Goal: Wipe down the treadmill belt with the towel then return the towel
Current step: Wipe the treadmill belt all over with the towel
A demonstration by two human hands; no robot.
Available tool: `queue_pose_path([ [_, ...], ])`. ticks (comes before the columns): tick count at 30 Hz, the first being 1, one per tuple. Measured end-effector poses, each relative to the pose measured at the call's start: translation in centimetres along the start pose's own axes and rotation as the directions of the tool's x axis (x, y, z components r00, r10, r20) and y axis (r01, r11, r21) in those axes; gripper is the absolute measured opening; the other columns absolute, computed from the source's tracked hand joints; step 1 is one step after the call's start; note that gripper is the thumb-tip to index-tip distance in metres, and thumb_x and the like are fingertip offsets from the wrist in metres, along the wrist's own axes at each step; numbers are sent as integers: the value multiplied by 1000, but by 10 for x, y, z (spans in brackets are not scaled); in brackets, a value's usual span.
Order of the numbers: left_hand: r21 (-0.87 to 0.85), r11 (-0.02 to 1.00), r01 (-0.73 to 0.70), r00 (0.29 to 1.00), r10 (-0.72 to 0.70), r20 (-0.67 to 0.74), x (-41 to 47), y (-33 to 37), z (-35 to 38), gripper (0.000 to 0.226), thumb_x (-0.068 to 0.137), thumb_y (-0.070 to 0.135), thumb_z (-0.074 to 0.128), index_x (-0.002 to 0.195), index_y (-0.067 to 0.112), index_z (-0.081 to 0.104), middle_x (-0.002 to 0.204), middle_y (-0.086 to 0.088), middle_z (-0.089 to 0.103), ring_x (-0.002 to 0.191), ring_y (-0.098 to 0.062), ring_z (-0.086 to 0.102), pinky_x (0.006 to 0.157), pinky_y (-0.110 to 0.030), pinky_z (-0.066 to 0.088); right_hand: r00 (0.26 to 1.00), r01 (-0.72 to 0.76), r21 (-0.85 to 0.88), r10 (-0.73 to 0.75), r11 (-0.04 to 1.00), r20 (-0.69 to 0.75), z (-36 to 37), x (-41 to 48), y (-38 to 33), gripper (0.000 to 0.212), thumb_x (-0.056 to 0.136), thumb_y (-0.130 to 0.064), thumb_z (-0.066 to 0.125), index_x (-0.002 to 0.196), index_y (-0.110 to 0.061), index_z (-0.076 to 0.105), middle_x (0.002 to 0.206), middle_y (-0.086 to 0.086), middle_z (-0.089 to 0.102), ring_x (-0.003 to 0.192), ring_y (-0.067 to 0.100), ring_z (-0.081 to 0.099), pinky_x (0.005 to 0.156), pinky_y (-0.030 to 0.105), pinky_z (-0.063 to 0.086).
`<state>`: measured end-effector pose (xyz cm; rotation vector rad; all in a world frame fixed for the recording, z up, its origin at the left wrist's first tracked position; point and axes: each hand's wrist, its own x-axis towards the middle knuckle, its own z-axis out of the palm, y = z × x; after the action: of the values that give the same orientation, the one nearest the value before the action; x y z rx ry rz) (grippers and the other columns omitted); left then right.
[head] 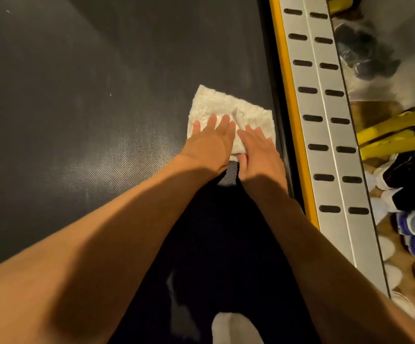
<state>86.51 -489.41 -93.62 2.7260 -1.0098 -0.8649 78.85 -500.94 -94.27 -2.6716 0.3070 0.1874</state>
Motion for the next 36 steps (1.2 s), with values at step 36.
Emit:
queue_pose_path([
  [36,289,953,-95,990,120,-71,-99,-39,35,57,100,20,25,150,0,5,157,-21,2,146,-34,5,117,-43,7,995,99,212,-92,972,-44,48,-79,-46,43,95,-17,45,136,-6,47,149,11,38,142,23,25,118,30,8],
])
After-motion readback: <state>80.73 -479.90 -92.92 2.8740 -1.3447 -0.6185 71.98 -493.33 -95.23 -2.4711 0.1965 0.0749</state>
